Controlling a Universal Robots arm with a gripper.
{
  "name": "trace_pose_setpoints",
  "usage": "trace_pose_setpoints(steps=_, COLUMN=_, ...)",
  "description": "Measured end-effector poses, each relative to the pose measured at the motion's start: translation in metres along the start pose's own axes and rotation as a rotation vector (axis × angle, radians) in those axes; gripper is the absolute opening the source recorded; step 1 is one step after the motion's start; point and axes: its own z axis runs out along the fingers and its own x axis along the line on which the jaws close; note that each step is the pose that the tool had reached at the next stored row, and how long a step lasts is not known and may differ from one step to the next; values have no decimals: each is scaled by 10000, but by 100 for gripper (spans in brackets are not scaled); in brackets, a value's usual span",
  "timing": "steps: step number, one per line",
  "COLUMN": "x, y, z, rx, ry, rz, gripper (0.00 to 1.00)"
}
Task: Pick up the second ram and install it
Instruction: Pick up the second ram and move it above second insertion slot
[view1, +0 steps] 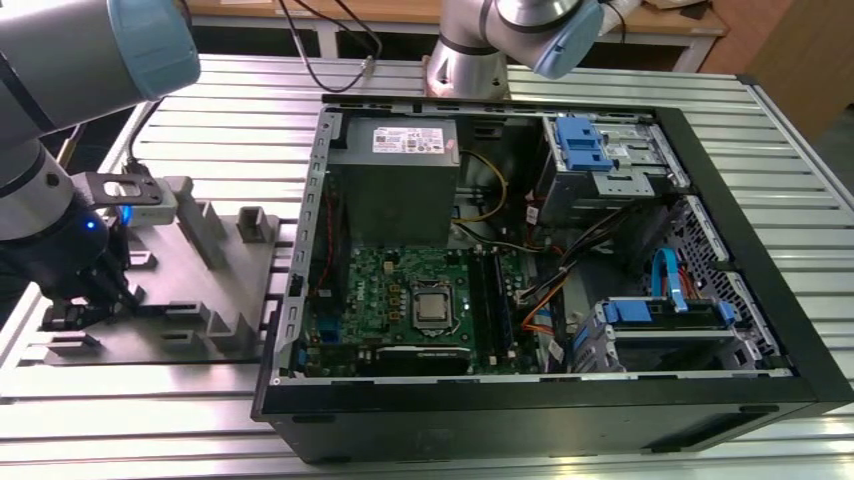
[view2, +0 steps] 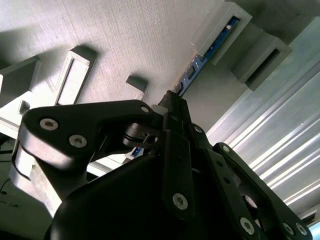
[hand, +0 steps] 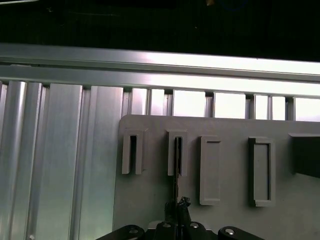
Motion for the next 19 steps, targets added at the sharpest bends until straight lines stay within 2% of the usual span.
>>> trace_pose_setpoints(steps=19, x=0, y=0, z=-5, rx=6, ry=-4, rz=-1, gripper=9)
